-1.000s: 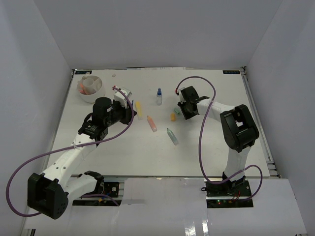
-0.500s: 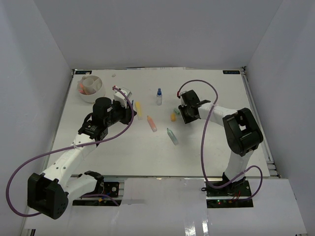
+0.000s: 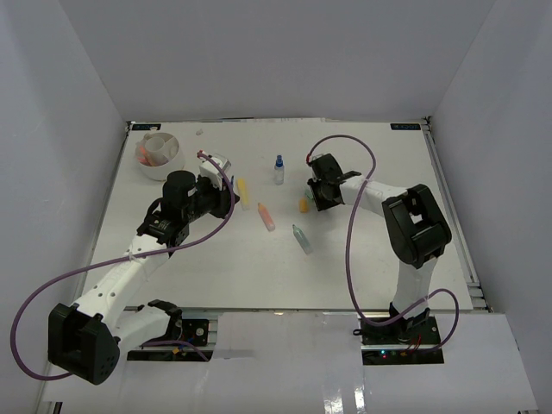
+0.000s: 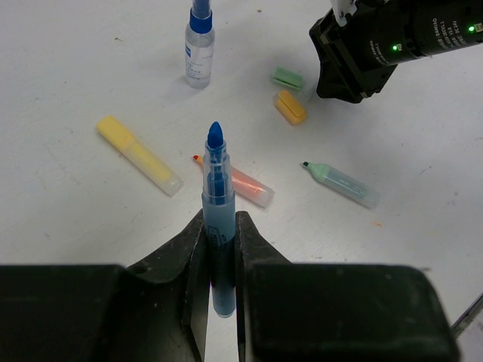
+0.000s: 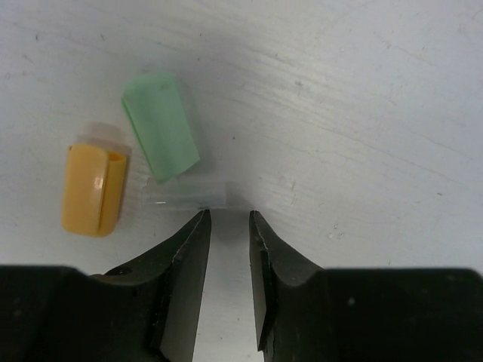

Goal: Sort the stationery into containers
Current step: Close the pen cap on the pen.

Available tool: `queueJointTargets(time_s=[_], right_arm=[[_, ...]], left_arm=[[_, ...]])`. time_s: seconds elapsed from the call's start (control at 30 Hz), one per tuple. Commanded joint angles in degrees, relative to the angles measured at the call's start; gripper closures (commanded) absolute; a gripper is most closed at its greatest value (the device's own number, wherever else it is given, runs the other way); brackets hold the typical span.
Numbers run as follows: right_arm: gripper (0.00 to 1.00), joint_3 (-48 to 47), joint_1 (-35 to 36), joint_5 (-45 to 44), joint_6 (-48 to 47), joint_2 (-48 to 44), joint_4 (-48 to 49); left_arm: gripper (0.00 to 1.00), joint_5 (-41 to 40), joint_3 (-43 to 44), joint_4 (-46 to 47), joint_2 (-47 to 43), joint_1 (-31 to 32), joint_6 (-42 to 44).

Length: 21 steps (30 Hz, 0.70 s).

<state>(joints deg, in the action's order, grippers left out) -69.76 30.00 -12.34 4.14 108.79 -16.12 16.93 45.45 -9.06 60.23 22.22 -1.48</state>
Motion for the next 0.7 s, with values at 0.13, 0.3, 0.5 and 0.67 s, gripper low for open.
queueJointTargets(time_s=[0.13,0.3,0.5,0.67], right_arm=[[0.67,-3.54,-1.17,-3.48,-0.01,3.88,2.23],[0.67,-5.65,-1.35,-1.55,-1.68,4.41,3.11],[0.67,-5.66,-1.26,2.57,-3.17,3.62,5.13],[0.68,-5.48,-1.26,2.25,-2.39,1.95,5.75]], left_arm=[[1.00,-0.41,0.25,-0.26,-0.64,-0.33,0.16],[1.00,-0.41,0.34,-0.26,-0.72,-0.33,0.07],[1.00,-0.14,0.34,-0.26,-0.90,-0.33,-0.02],[1.00,-0.23,0.34,-0.26,-1.16,-0.33,-0.02]])
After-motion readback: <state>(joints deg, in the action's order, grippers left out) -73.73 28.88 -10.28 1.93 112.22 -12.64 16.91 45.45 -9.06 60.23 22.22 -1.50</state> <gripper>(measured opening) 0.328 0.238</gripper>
